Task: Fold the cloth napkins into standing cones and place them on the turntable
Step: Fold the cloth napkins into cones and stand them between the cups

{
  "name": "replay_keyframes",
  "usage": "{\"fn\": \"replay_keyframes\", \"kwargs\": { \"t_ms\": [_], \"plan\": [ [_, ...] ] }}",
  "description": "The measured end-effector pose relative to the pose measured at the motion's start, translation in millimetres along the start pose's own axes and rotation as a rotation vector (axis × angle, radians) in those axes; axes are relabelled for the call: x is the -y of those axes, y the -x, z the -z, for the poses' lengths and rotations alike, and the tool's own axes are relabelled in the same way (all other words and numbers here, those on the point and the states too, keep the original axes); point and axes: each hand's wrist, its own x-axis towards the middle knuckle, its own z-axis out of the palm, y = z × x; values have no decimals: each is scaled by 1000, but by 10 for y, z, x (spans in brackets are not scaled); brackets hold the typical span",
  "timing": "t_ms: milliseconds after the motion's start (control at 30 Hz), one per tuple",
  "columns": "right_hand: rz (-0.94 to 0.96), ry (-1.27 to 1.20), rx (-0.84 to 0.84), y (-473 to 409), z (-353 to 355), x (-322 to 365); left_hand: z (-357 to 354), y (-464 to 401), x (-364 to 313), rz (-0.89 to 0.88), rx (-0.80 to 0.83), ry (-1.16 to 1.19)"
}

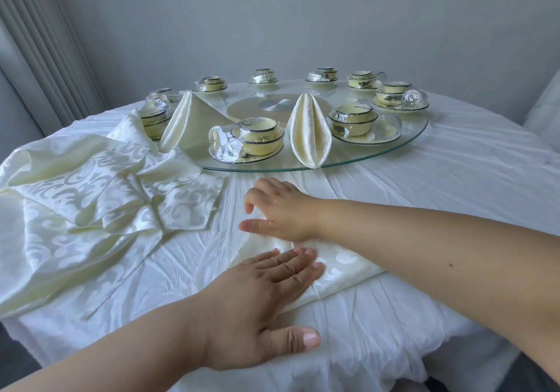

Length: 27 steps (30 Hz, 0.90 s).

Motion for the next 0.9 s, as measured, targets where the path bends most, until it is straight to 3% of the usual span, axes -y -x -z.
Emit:
{"fn": "replay_keyframes", "kwargs": {
  "t_ms": [267, 533, 700, 900],
  "plan": [
    [93, 13, -79, -242, -78, -135, -42, -3, 27, -7, -26, -4],
    [145, 9, 133, -242, 101, -127, 15, 15, -16, -4, -9, 2],
    [-50, 51, 219, -149, 257, -200, 265, 4, 35, 2, 84, 35],
    [-424, 167, 200, 341, 375, -505, 388, -102, 8, 83, 21, 92]
  ]
}}
